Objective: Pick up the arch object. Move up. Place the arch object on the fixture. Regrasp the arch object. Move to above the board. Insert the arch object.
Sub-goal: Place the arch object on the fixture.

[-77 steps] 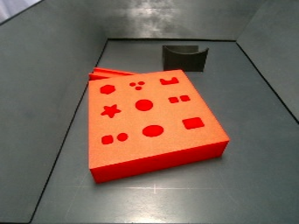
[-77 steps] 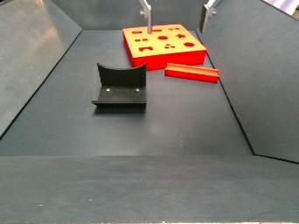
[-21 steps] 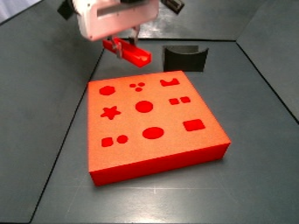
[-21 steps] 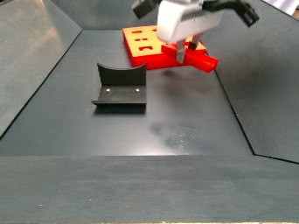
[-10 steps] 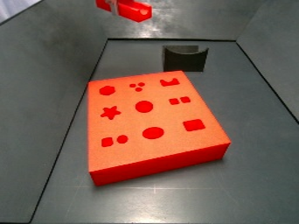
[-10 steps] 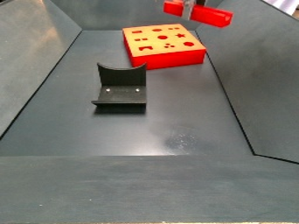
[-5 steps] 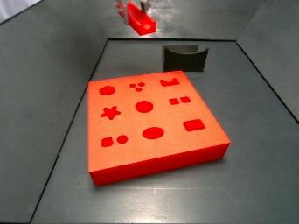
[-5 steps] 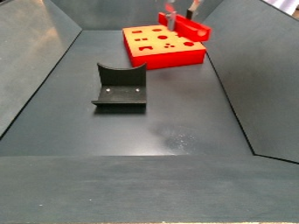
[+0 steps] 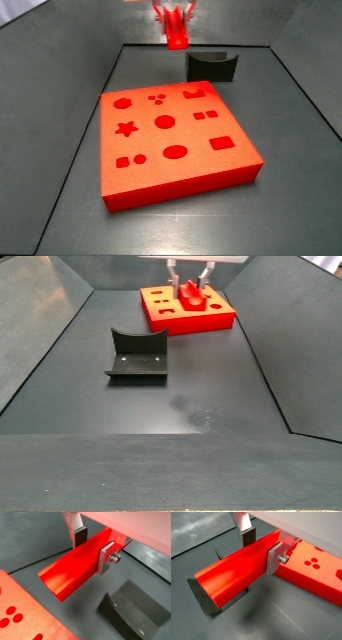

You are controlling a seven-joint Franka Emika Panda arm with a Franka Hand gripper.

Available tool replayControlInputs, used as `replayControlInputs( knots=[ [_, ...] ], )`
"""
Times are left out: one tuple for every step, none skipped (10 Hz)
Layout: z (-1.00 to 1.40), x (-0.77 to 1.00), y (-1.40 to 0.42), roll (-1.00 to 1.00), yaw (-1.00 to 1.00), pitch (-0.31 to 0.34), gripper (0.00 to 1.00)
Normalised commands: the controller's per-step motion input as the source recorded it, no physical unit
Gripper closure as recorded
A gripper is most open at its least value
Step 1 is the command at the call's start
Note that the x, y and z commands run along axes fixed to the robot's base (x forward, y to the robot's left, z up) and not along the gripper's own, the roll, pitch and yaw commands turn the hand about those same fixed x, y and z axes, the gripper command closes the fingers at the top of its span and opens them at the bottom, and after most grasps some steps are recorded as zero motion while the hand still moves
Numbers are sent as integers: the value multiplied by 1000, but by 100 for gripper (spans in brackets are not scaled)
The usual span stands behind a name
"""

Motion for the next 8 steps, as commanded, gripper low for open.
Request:
replayControlInputs(
  knots=[
    [-81,1000,40,162,-243,216,100],
    [-67,1000,31,140,-145,207,100],
    [-53,972,25,130,-103,196,100],
    [-37,849,14,125,-50,167,100],
    [649,1000,632,-1000,-71,0,100],
    [715,995,687,-1000,-69,8,100],
    [615,889,602,-1000,-73,20,100],
    [379,685,381,-1000,-74,37,100]
  ],
)
